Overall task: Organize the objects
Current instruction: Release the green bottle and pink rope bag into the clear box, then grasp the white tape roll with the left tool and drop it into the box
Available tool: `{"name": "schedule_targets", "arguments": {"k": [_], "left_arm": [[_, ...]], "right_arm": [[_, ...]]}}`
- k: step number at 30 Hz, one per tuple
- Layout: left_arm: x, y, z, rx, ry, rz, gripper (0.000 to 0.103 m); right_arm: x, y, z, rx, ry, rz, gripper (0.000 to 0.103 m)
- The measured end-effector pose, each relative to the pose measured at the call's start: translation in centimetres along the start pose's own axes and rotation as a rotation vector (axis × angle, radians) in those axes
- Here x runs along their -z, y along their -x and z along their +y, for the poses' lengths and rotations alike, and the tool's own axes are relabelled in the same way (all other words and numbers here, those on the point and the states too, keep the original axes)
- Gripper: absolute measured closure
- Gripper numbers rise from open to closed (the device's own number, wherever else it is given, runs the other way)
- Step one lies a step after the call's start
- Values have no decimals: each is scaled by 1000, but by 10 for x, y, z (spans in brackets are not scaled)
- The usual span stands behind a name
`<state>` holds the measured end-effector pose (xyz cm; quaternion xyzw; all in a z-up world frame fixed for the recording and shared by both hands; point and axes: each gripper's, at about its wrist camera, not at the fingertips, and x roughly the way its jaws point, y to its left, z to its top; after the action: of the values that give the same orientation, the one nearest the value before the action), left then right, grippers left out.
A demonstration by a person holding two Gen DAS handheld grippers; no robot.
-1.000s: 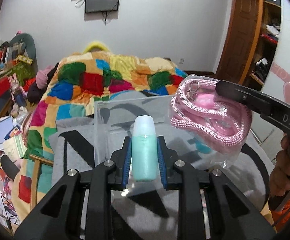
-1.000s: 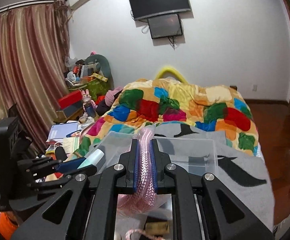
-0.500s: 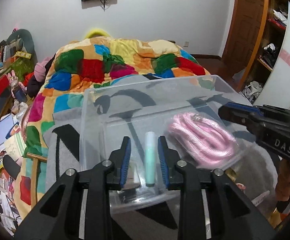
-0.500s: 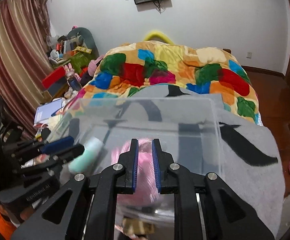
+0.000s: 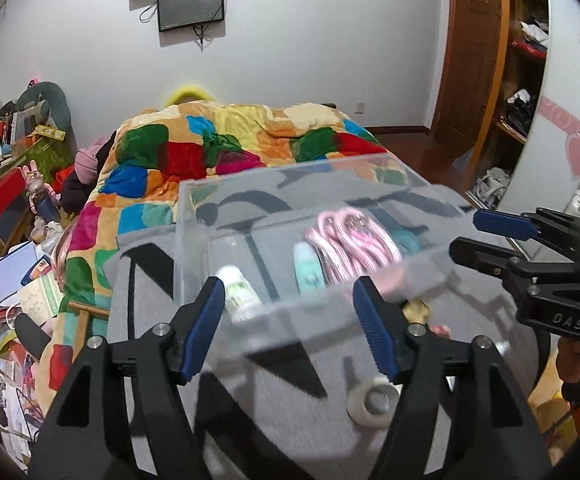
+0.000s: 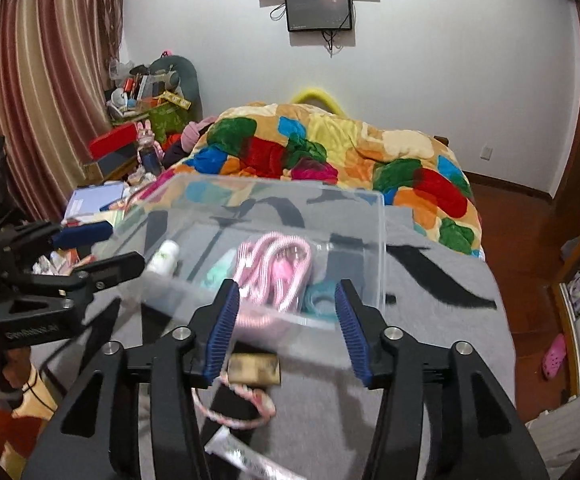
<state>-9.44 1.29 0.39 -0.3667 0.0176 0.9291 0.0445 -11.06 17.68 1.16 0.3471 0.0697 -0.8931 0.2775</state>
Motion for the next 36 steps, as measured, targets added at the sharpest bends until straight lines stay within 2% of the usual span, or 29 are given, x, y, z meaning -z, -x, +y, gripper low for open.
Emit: {"name": "schedule_targets", "arguments": {"k": [7,16,18,19,20,28,30,33,34,35,36], "left_arm": [[30,-2,-13,34,-24,48,35],[54,-6,-20,88,-11,93,34],[58,-7,-24,98,-15,99,34],[60,-8,-26,103,-18,102,34],[62,-9,-28,109,-21,105,34],[65,-15,-43,147,-36,104,35],[67,-17,-46,155,-42,107,39],[67,-24,-47,164,-34,124,58],[67,-27,-45,173,-24,133,70],[66,-29,-44,182,-17,138,76],[67,-29,-42,194,-5,138,78]], "right_arm": [[24,-24,8,-14,32,104,48],[37,-60,9,-50,21,209,48],[39,-62,7,-64,14,213,54],[39,-61,7,-77,10,215,63],[39,-59,6,-83,6,213,66],[43,-37,4,-82,-4,162,66],[43,-33,2,-90,-14,153,66],[43,-26,0,-97,-22,135,66],[43,-25,0,-99,-23,131,66],[43,-22,-1,-101,-25,126,66],[43,-20,-1,-103,-27,122,66]]}}
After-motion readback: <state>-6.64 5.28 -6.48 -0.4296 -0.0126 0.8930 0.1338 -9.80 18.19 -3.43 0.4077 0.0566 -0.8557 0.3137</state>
